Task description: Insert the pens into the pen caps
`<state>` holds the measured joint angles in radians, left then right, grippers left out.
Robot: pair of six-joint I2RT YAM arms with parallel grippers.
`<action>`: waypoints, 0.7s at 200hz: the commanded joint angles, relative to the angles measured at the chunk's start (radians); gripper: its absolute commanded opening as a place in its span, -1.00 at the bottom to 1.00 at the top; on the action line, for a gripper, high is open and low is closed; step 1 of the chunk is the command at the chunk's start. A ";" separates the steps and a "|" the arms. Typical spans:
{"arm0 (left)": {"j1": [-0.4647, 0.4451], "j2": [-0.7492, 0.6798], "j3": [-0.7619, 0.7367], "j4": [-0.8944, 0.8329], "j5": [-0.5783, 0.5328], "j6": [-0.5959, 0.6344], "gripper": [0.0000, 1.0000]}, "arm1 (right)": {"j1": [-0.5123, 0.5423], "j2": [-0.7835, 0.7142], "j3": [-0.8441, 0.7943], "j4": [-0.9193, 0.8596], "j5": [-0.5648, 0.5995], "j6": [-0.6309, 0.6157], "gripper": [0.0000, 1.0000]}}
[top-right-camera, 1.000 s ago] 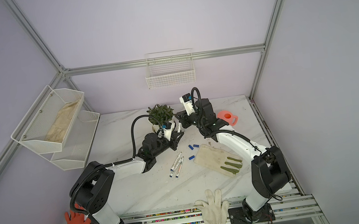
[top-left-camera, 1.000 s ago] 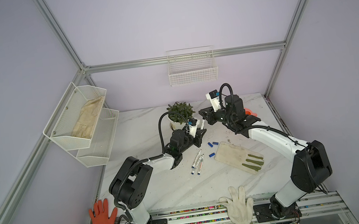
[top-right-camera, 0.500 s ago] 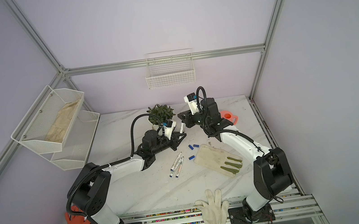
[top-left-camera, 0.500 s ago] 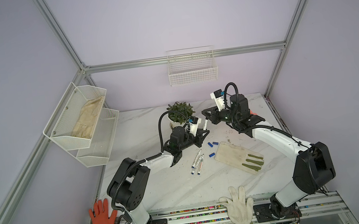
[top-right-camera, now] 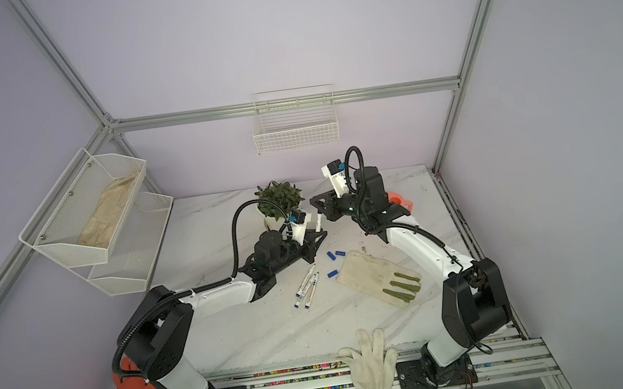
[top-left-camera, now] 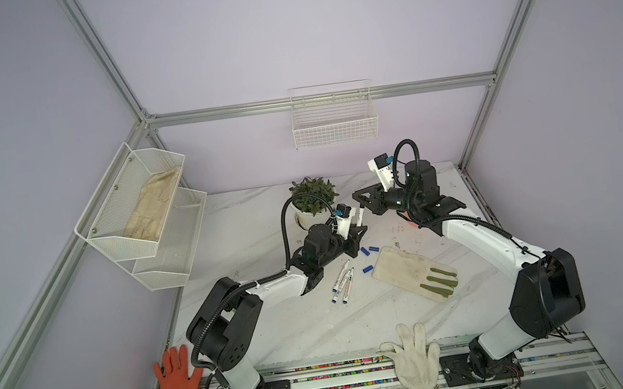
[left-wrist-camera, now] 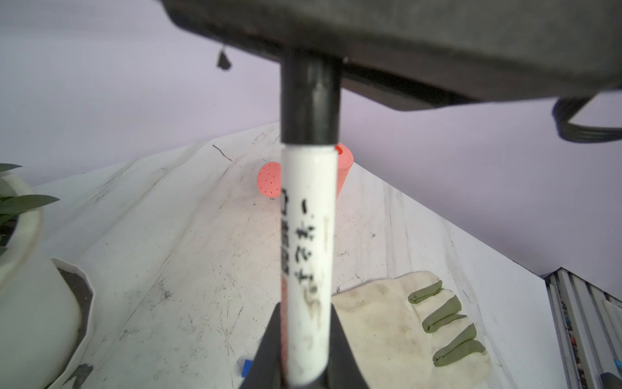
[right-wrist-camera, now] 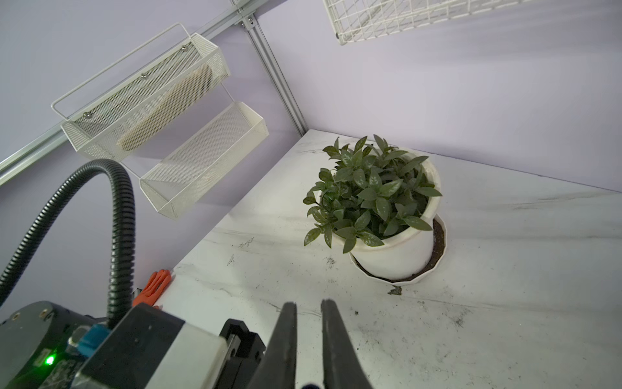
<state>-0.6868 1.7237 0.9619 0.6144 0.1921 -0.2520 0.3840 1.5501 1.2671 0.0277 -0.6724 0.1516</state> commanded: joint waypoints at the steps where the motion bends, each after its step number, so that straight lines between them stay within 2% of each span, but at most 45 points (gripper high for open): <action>1: 0.036 0.005 -0.031 0.344 -0.220 -0.135 -1.00 | 0.022 0.011 -0.052 -0.294 -0.123 0.002 -0.82; 31: 0.002 0.034 -0.087 0.348 -0.198 -0.130 -1.00 | 0.013 0.010 -0.028 -0.265 -0.082 0.018 -0.27; 55: 0.000 0.048 -0.126 0.352 -0.179 -0.157 -1.00 | 0.010 0.012 -0.018 -0.219 -0.051 0.049 0.09; 76: 0.000 0.054 -0.145 0.318 -0.200 -0.162 -1.00 | 0.004 -0.022 -0.032 -0.150 -0.012 0.082 0.17; 108: 0.014 0.039 -0.148 0.206 -0.226 -0.163 -1.00 | -0.029 -0.108 -0.070 -0.084 0.078 0.108 0.17; 129: 0.034 0.032 -0.112 0.032 -0.193 -0.179 -1.00 | -0.053 -0.126 -0.084 -0.089 0.112 0.121 0.16; 140: 0.042 0.035 -0.062 -0.125 -0.169 -0.176 -1.00 | -0.059 -0.123 -0.091 -0.091 0.121 0.130 0.15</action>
<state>-0.6689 1.7737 0.8486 0.7425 -0.0059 -0.4103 0.3428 1.4479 1.1923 -0.1013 -0.6075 0.2504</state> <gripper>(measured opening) 0.141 0.581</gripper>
